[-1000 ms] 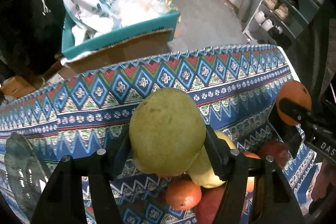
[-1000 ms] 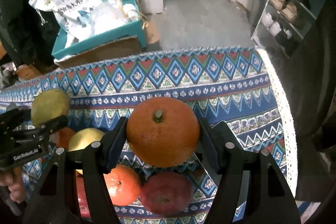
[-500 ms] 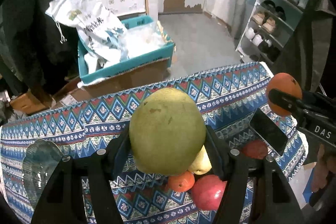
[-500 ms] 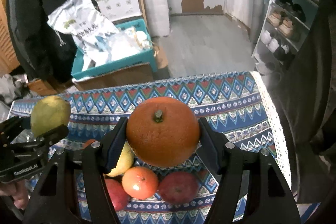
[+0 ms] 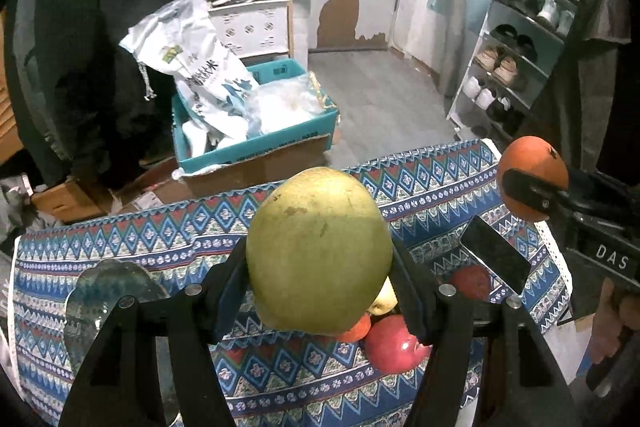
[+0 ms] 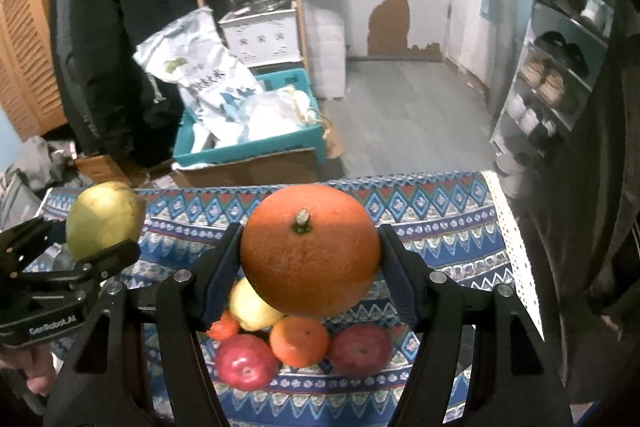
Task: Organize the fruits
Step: 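Lift and carry the pear with the left tool while the right carries the orange to the plate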
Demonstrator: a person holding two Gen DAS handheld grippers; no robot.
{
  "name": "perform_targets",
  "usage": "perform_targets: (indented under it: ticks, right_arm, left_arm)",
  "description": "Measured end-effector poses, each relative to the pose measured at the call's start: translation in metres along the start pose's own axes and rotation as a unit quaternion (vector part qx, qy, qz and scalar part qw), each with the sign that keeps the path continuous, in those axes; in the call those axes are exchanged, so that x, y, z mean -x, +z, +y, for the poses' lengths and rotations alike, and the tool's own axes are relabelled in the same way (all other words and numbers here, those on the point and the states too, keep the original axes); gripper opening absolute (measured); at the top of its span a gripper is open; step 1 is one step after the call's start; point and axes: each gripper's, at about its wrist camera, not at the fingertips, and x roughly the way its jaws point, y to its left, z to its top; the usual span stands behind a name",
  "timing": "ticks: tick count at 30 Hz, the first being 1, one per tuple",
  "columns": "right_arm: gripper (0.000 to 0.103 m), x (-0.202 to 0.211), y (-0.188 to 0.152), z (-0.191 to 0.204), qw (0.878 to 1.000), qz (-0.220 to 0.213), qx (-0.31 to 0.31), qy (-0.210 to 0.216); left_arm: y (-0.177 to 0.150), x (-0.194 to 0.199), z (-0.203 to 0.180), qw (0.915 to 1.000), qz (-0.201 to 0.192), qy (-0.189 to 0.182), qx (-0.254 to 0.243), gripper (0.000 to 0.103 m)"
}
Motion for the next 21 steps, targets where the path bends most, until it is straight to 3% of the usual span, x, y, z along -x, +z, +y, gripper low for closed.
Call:
perform_targets:
  ticks: [11,21]
  right_arm:
    - [0.067,0.029,0.006,0.042,0.998,-0.025,0.035,0.035]
    - [0.067,0.026,0.014,0.09,0.995,-0.025,0.066,0.069]
  left_arm:
    - [-0.013,0.039,0.03,0.9994,-0.025,0.011,0.021,0.068]
    - [-0.029,0.055,0.064,0.9982,-0.027,0.022,0.049,0.068]
